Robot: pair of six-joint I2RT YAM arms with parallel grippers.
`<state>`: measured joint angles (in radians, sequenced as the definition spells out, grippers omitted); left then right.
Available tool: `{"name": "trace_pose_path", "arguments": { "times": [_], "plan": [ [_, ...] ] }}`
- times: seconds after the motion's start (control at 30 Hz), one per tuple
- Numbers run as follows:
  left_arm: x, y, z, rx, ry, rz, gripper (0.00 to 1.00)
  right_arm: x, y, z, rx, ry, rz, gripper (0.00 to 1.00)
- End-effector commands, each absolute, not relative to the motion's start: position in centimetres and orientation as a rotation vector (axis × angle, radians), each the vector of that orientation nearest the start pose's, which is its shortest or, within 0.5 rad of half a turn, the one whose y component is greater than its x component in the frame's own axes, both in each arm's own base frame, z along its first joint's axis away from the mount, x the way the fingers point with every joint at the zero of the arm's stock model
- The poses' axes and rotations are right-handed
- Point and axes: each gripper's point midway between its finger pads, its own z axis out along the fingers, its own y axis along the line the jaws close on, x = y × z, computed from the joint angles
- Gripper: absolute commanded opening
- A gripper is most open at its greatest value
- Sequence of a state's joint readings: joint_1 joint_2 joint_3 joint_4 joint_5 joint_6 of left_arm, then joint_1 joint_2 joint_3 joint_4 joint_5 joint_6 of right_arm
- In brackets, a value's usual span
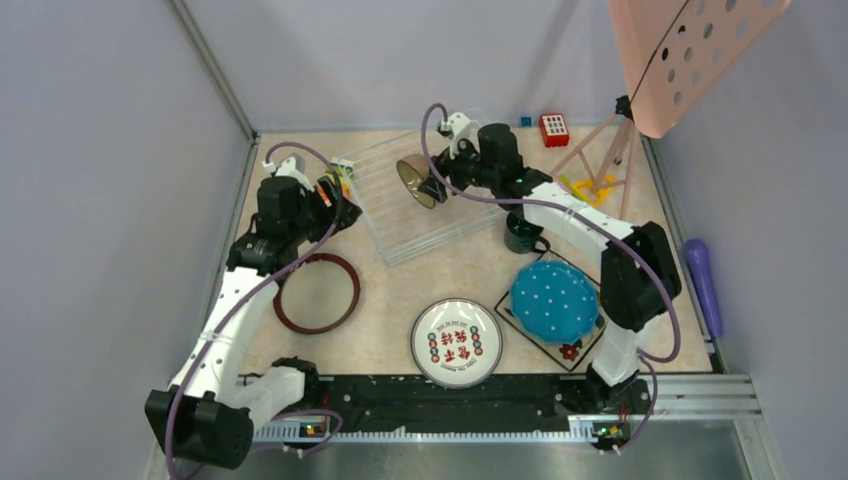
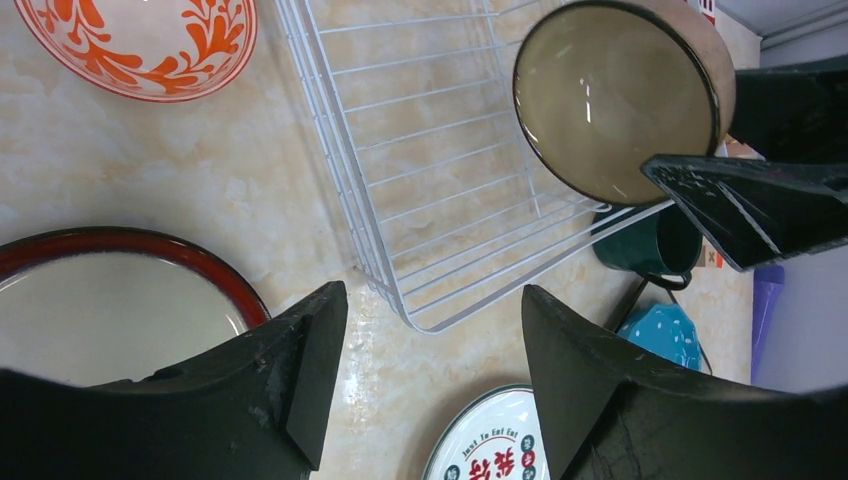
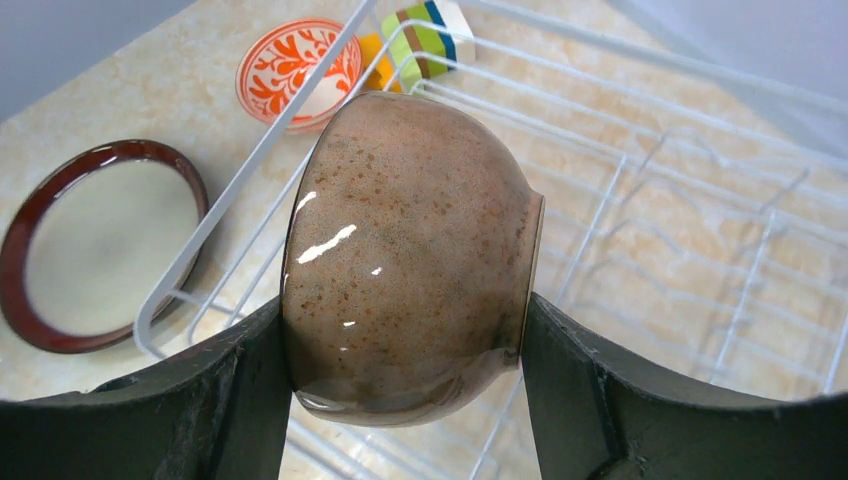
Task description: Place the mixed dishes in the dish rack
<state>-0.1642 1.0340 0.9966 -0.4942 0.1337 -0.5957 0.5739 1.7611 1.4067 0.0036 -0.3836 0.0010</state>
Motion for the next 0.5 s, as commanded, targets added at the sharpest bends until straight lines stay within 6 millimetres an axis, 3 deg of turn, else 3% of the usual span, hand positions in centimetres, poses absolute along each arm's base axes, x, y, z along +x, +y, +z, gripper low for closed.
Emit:
{"name": "trace_pose_path", "arguments": {
  "times": [0.0,0.27,0.47],
  "plan": [
    [30.6,-9.9,25.3,-0.365,2.073,-0.619,0.7,42.5,37.9,33.1,-0.957,1.308,0.666,0.0],
    [28.4,-9.1,27.6,-0.307,2.082,-0.567,0.71,42.6,40.6,31.8,-1.198,0.995,0.447,0.0],
    [27.3,-8.1,28.2,-0.303,2.079,-0.503,0.72,43.8,42.1,28.7,-1.353,0.771,0.103,0.0]
  ]
}}
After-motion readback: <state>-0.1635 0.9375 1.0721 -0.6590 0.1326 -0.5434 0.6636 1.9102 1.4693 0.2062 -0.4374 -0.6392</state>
